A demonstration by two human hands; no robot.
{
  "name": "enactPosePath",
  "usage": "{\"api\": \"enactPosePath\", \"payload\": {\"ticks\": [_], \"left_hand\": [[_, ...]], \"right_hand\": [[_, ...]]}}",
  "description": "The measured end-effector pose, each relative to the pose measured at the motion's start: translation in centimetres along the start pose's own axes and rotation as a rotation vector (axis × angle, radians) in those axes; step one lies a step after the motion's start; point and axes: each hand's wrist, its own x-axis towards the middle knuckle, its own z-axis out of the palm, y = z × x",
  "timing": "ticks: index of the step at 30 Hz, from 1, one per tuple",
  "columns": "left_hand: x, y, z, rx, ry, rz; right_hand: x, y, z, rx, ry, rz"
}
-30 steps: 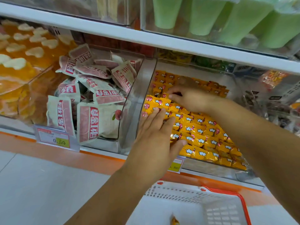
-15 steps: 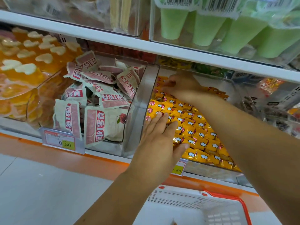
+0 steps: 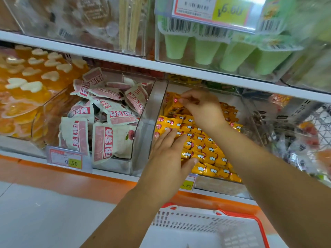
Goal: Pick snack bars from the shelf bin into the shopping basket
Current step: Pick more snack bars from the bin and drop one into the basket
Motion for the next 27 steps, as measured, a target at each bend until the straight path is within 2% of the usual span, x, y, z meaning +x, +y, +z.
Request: {"api": "enactPosePath", "payload": {"ticks": [9,13,15,18,21,24,27], "left_hand": [[-1.7,0.2,-1.1,-0.078,0.005,-0.001],[-2.0,-0.3,-2.0,-0.096,-0.021,0.017],[-2.1,-0.4,-2.1,-0.093,-0.039,0.024],[-2.1,-0.4,-2.3,-0.139,-0.029,0.002],[-2.2,0.1,-2.8,-0.258,0.065,-0.078],[-2.4,0.9,-3.8,-0.512,0.211,-0.211],[-2.8,1.4,-4.4,-0.798,0.159,-0.301]], "right_hand": [[1.6,-0.4,1.8,-0.271,-0.231,0.088],[1.9,-0.3,2.6,-0.406,-0.254,0.059],[1.8,-0.7,2.3,-0.418,-0.204,0.050],[0.4,-1.5,1.2,-0.270,-0.024,0.032],[-2.4,-2.8,-0.4,-0.046,0.105,0.069],[-7.0,-4.6,-2.8,0.303,0.152,0.158],[-11.8,-6.4,-5.2,0.563,0.198,0.199]]}}
